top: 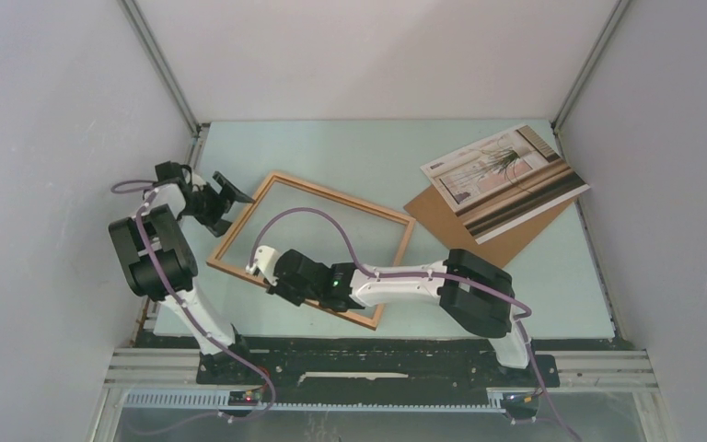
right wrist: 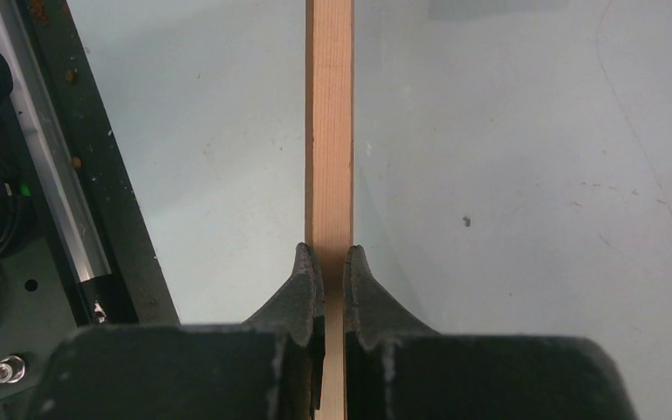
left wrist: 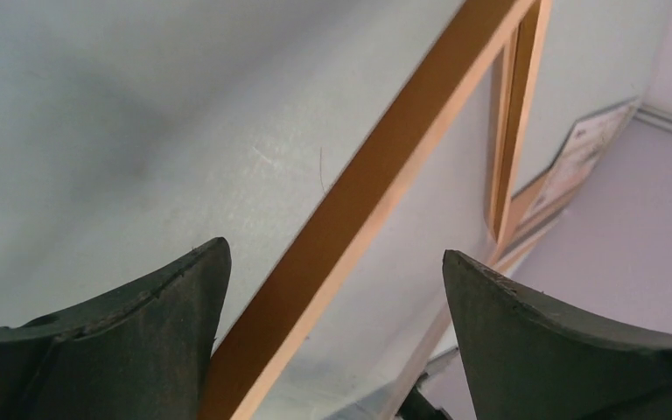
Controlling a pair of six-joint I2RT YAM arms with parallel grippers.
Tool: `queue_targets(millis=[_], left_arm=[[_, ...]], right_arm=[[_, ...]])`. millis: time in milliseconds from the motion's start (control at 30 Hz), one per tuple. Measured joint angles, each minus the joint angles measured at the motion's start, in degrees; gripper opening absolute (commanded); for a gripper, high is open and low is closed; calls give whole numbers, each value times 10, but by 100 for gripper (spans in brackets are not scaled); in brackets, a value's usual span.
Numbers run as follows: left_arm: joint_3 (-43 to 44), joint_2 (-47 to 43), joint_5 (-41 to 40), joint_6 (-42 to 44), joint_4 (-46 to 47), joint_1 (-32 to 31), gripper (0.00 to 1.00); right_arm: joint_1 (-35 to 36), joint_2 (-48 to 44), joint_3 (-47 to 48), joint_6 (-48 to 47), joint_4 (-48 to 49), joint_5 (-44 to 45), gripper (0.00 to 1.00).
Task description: Put the photo into the frame
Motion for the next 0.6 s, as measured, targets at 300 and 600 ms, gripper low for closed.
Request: queue_targets(millis=[300, 600], left_arm=[[-56, -1, 73, -15, 65, 1, 82], [-88, -13, 101, -17, 116, 0, 75]], right_arm=[[-8, 0, -14, 0, 0, -6, 0], [-11, 0, -19, 1, 0, -6, 0]])
